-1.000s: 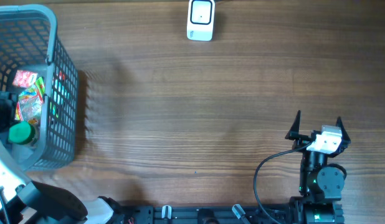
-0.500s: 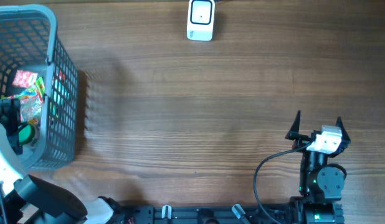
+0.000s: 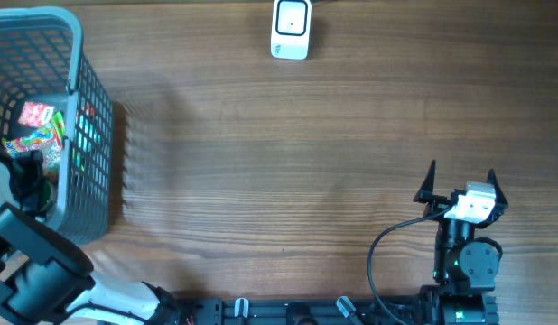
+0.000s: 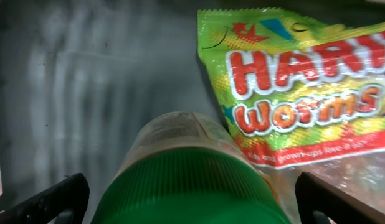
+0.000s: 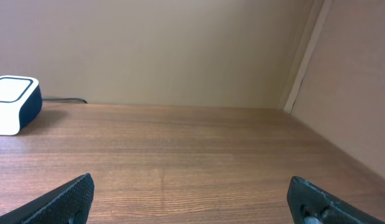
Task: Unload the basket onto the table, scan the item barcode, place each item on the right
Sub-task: 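Reach left gripper into basket and grasp green-capped jar, then lift jar out and carry it toward the white scanner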
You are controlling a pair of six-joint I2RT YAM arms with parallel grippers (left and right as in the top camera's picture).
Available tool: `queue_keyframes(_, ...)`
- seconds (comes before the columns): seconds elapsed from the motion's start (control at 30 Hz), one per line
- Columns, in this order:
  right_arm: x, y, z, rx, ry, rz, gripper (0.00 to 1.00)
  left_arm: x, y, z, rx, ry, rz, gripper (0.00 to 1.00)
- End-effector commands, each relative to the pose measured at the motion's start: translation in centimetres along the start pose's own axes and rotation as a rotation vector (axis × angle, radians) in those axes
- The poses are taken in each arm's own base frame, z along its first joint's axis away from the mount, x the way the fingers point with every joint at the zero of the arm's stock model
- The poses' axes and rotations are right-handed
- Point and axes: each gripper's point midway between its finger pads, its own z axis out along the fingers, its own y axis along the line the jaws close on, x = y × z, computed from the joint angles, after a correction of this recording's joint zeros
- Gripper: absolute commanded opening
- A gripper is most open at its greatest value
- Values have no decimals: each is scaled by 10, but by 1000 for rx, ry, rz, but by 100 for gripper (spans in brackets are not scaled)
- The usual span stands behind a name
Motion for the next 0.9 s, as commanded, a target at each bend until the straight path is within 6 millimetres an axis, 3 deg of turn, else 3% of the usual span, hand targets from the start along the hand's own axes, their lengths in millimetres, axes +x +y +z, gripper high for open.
queue_keyframes(0.0, 0, 4, 0, -17, 1, -10, 100, 3, 9, 11, -47, 17, -14, 95)
queue_keyframes(0.07, 0, 4, 0, -17, 1, -10, 100, 4, 10, 11, -53, 21, -13, 82)
queue_keyframes(0.13, 0, 4, 0, -17, 1, -10, 100, 5, 11, 11, -55, 23, -14, 75)
queue_keyframes(0.2, 0, 3, 0, -17, 0, -10, 100, 5, 11, 11, -58, 25, -13, 55)
queue_keyframes(0.27, 0, 4, 0, -17, 1, -10, 100, 6, 13, 11, -64, 29, -12, 48)
queue_keyframes(0.4, 0, 3, 0, -17, 0, -10, 100, 8, 14, 10, -66, 40, -10, 48)
queue_keyframes(0.53, 0, 4, 0, -17, 1, -10, 100, 11, 3, -7, -19, 85, -14, 47)
queue_keyframes(0.73, 0, 4, 0, -17, 1, -10, 100, 10, -28, -60, 123, 157, -17, 48)
queue_keyframes(0.87, 0, 4, 0, -17, 1, -10, 100, 10, -45, -107, 224, 166, 25, 49)
